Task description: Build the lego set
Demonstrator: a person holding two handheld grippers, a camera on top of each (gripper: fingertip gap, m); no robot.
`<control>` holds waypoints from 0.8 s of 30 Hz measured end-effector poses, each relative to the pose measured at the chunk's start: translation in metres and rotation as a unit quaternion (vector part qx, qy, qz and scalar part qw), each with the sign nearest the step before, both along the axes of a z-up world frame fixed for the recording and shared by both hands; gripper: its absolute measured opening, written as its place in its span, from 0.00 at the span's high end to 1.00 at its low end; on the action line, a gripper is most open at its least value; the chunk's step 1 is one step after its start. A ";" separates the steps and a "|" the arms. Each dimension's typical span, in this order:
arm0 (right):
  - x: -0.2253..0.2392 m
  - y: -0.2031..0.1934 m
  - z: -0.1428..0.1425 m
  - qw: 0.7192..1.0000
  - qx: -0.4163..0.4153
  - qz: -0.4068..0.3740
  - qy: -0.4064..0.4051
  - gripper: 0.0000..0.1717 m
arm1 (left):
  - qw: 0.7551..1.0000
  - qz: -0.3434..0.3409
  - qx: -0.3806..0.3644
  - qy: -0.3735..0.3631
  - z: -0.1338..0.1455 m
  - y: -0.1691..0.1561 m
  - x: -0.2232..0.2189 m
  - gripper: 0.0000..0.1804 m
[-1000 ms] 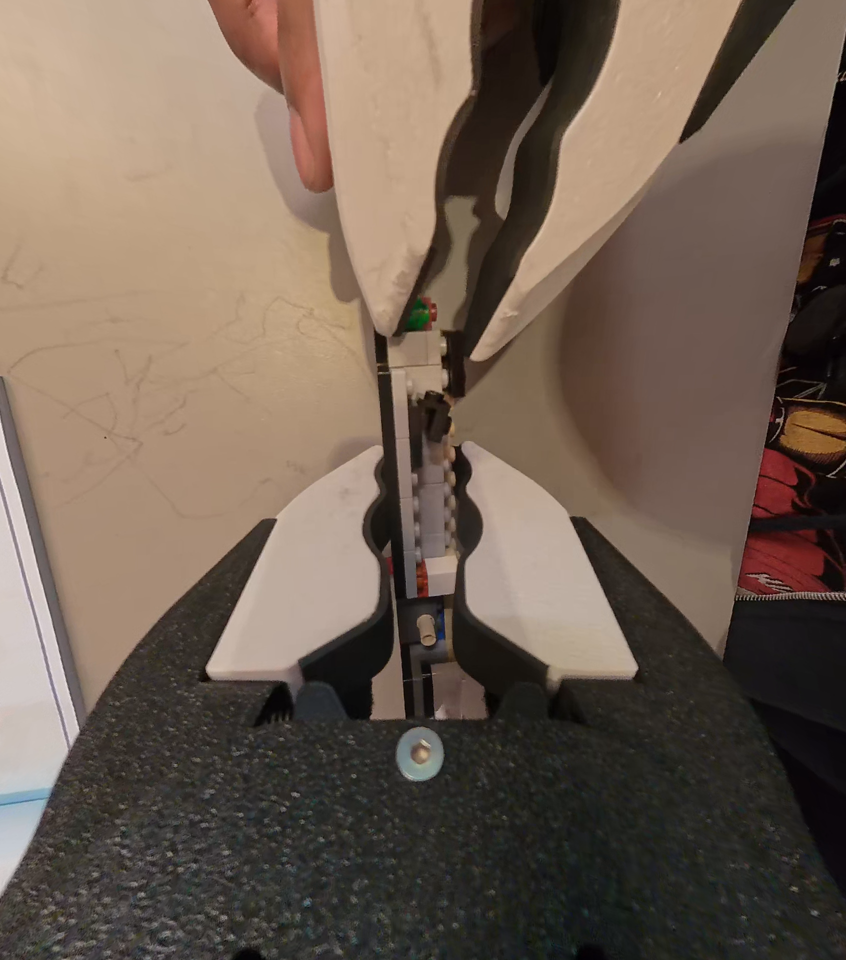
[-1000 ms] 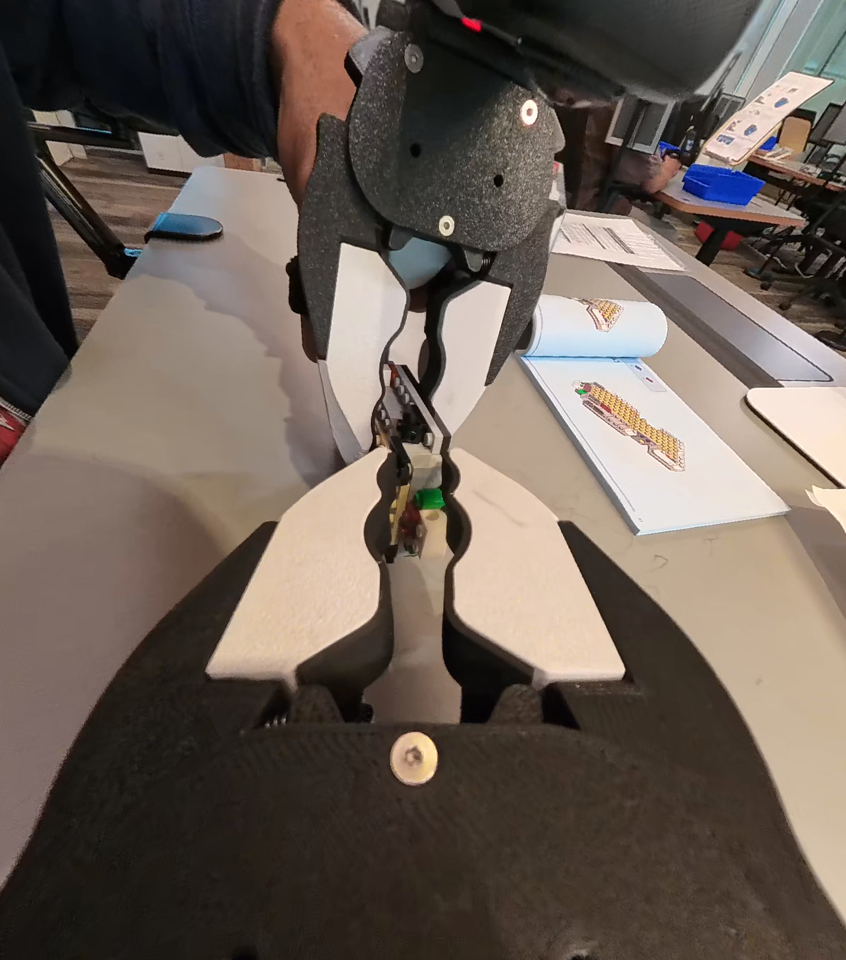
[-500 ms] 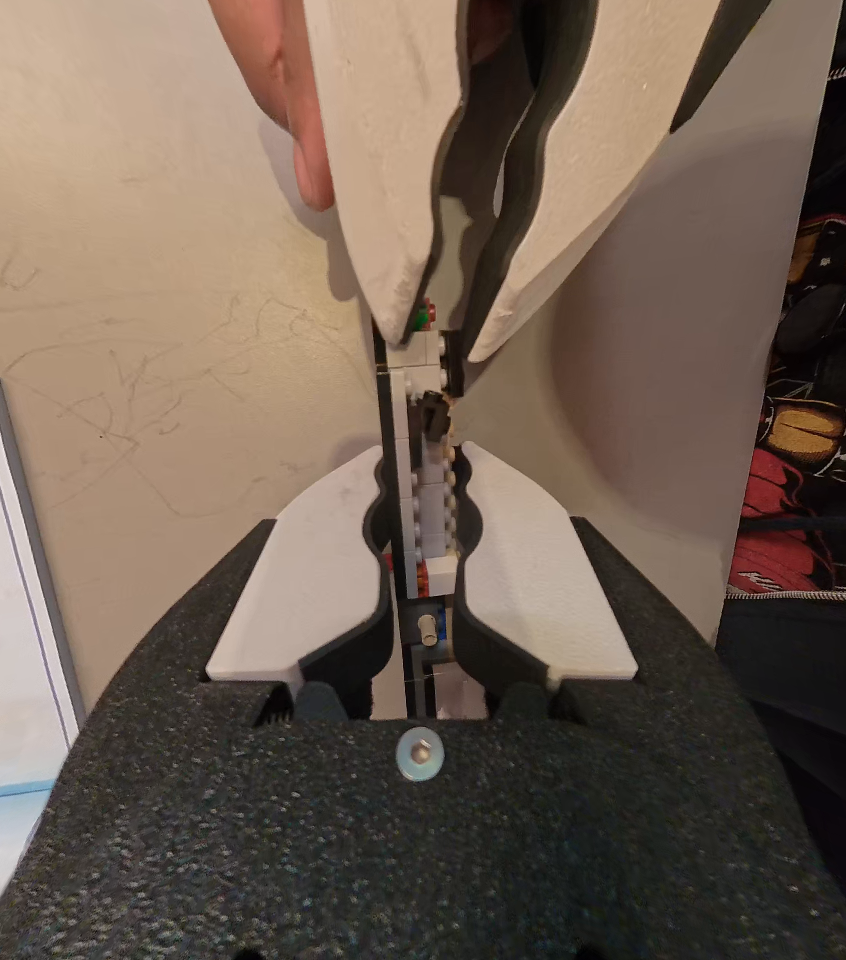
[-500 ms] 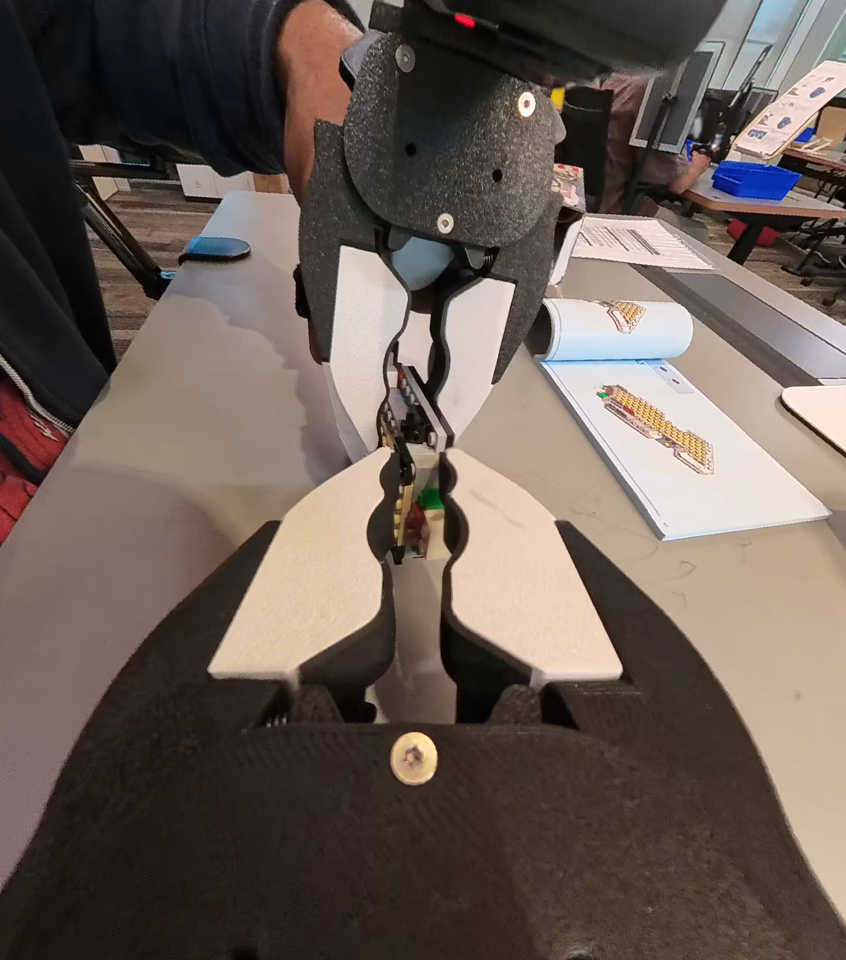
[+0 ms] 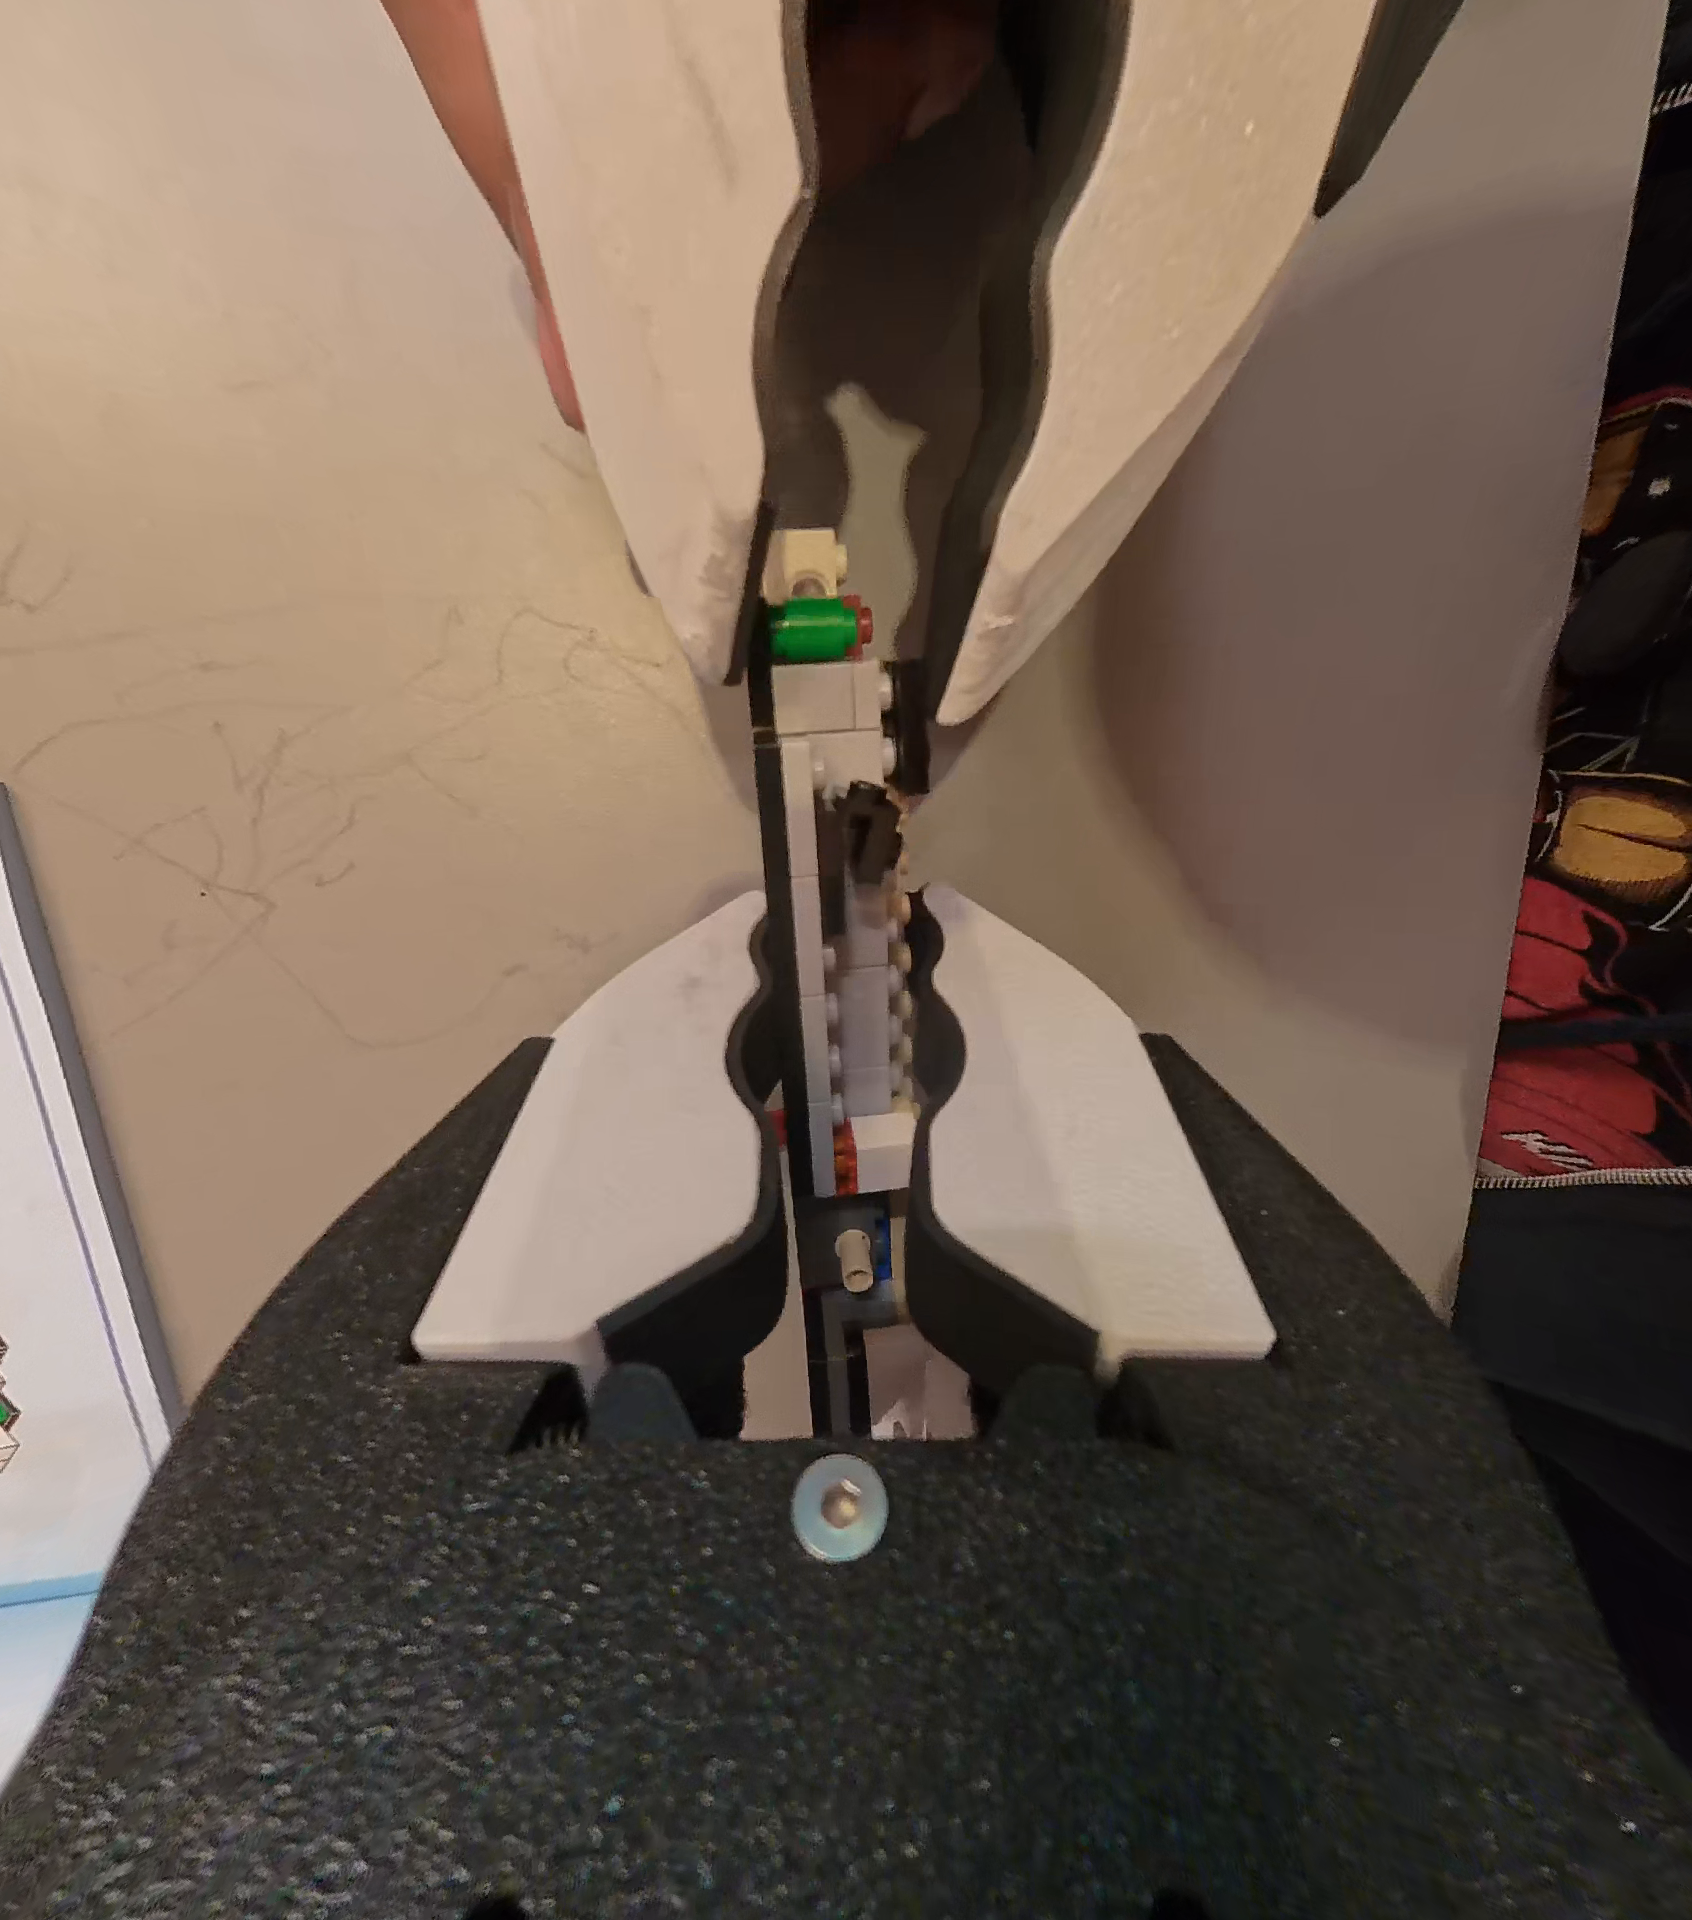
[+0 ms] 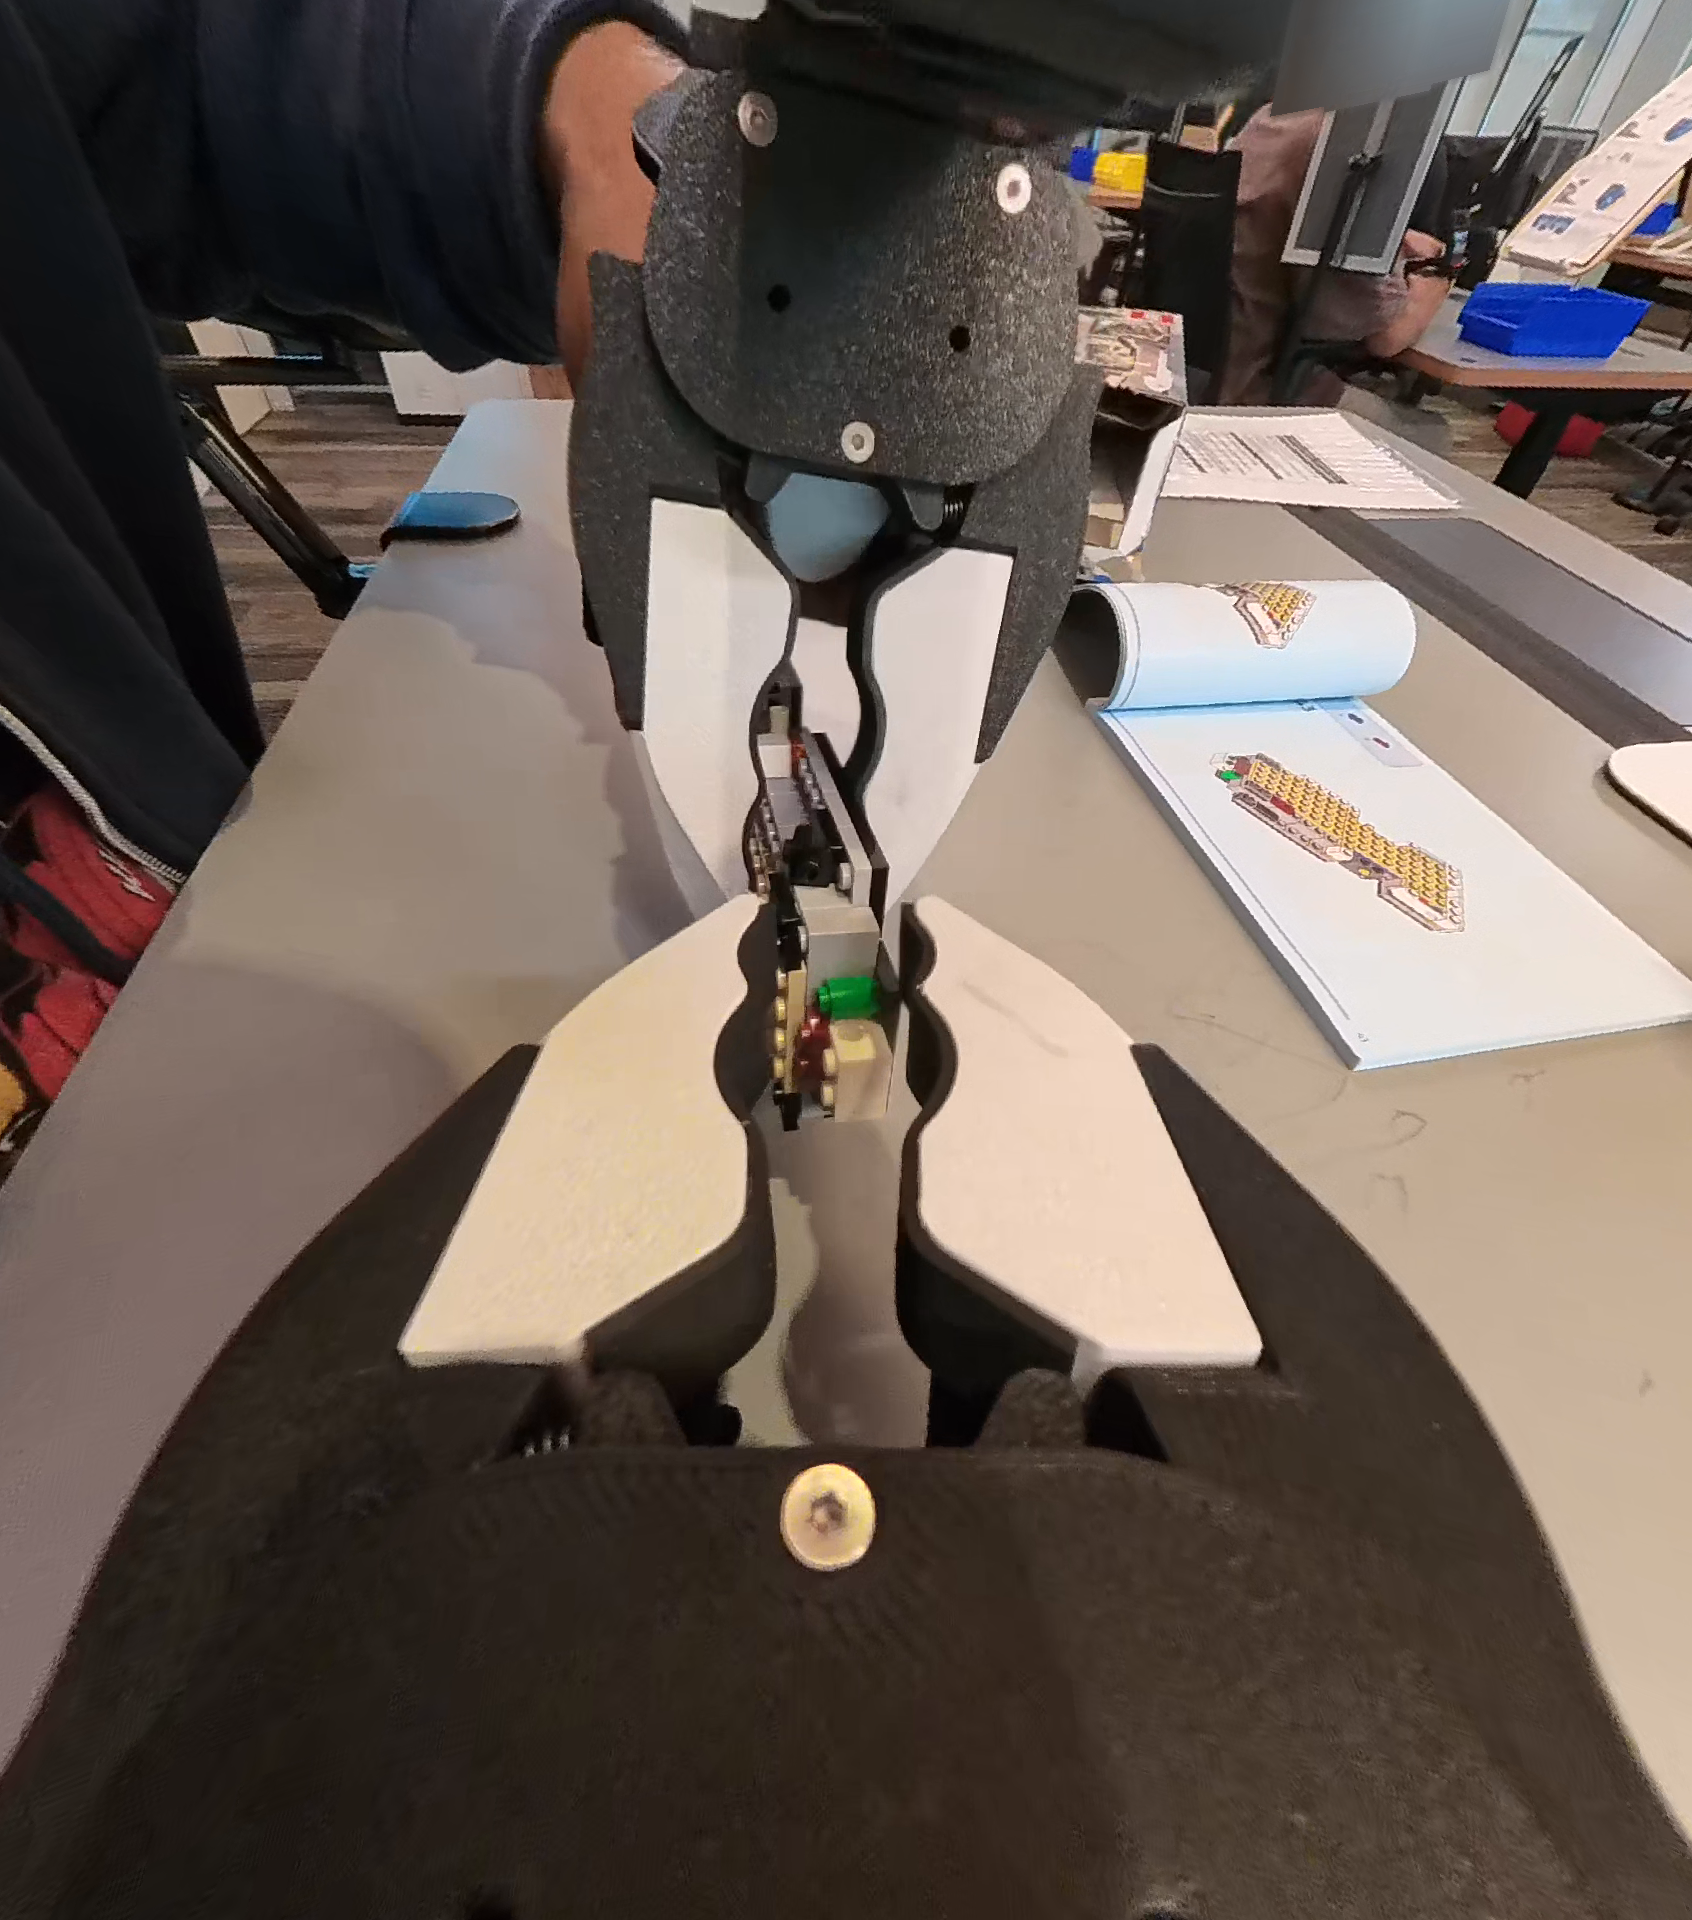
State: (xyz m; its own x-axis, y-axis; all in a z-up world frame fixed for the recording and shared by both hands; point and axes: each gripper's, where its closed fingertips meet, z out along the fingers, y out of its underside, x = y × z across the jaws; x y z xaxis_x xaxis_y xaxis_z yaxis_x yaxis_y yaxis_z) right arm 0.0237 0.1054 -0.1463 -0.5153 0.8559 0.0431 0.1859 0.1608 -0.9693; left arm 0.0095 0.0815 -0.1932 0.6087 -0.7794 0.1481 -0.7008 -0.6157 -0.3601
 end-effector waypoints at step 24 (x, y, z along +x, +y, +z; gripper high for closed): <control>-0.001 0.000 -0.005 0.999 0.048 -0.011 0.002 0.86 | 1.000 0.001 -0.013 0.011 -0.005 -0.003 0.001 0.88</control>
State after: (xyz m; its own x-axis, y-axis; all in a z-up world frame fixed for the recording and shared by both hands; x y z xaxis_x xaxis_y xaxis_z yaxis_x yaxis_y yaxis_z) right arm 0.0224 0.1050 -0.1516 -0.4968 0.8584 0.1278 0.1868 0.2495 -0.9502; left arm 0.0107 0.0788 -0.1983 0.6141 -0.7739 0.1547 -0.7068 -0.6265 -0.3286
